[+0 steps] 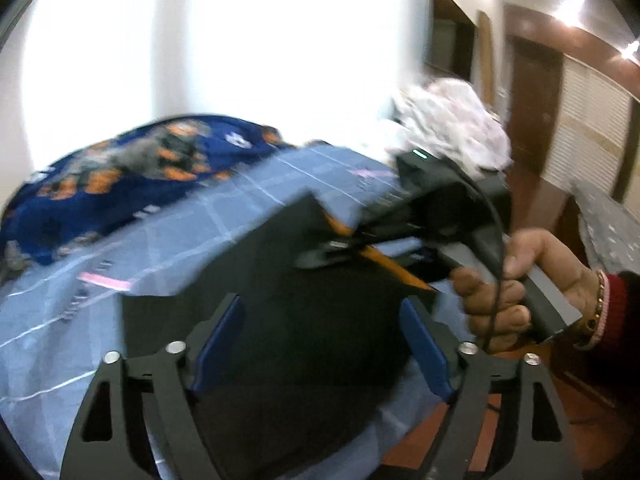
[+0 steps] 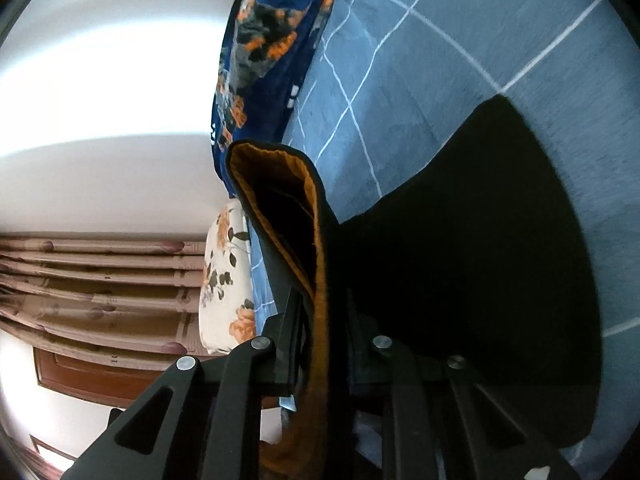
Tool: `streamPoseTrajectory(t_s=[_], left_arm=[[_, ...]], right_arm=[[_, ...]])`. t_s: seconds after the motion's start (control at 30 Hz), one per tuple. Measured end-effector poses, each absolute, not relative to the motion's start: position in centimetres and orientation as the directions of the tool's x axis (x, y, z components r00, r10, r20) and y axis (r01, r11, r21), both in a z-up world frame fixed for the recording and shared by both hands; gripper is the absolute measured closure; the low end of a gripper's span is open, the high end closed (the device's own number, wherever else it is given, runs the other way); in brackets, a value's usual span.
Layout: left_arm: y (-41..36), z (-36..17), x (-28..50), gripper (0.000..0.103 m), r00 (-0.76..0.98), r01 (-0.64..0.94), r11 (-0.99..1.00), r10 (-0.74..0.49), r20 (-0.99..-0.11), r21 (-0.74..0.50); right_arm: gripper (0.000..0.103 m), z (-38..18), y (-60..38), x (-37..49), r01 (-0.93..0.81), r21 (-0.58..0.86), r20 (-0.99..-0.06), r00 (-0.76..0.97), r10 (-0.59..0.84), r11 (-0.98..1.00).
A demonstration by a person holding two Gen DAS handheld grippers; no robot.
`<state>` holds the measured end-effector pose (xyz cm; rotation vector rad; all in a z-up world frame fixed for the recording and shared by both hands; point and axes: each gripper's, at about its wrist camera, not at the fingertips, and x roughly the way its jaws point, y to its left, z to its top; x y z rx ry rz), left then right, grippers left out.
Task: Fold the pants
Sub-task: 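Grasp the waistband with the right tool while the left tool opens to release it, then hold the waistband with the right tool while the left tool moves over the folded pants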
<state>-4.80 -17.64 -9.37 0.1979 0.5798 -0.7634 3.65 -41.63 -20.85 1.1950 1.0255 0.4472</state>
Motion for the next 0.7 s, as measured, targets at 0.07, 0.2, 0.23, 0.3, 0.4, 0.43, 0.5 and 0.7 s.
streamPoseTrajectory(t_s=[0.07,0.2,0.23,0.3,0.4,0.43,0.5,0.7], left_arm=[[-15.7,-8.8,-4.2,0.009,0.617,0.653,0.756,-0.564,-0.549,-0.042],[-12.8,-9.3,-1.8,0.008,0.647,0.566,0.821,-0.496,-0.58,-0.071],[-12.2,-9.6,-1.3,0.008,0.648,0.548,0.833,-0.48,-0.591,-0.076],[-11.0,-10.4,0.1,0.008,0.641,0.506,0.856,-0.456,-0.617,-0.106],[-10.2,-11.5,1.4,0.008,0.62,0.472,0.871,-0.437,-0.651,-0.135],[-9.9,-11.9,1.8,0.008,0.617,0.46,0.878,-0.422,-0.664,-0.13],[-9.7,-12.7,2.0,0.008,0.612,0.447,0.886,-0.402,-0.681,-0.122],[-10.2,-14.7,2.0,0.008,0.576,0.462,0.882,-0.374,-0.727,-0.088]], right_arm=[[0.086,-20.8,-42.4,3.3,0.219,0.91,-0.413,0.521,0.747,0.351],[0.086,-20.8,-44.0,2.4,0.225,0.912,-0.409,0.55,0.728,0.342],[0.086,-20.8,-44.2,2.4,0.227,0.911,-0.412,0.553,0.724,0.345],[0.086,-21.0,-44.6,2.2,0.227,0.907,-0.419,0.557,0.717,0.354],[0.086,-21.5,-45.0,2.2,0.22,0.907,-0.419,0.562,0.713,0.36],[0.086,-21.6,-45.1,2.3,0.216,0.907,-0.418,0.563,0.713,0.361],[0.086,-21.9,-45.2,2.5,0.206,0.906,-0.418,0.567,0.71,0.37],[0.086,-23.8,-46.1,2.9,0.203,0.9,-0.428,0.572,0.7,0.385]])
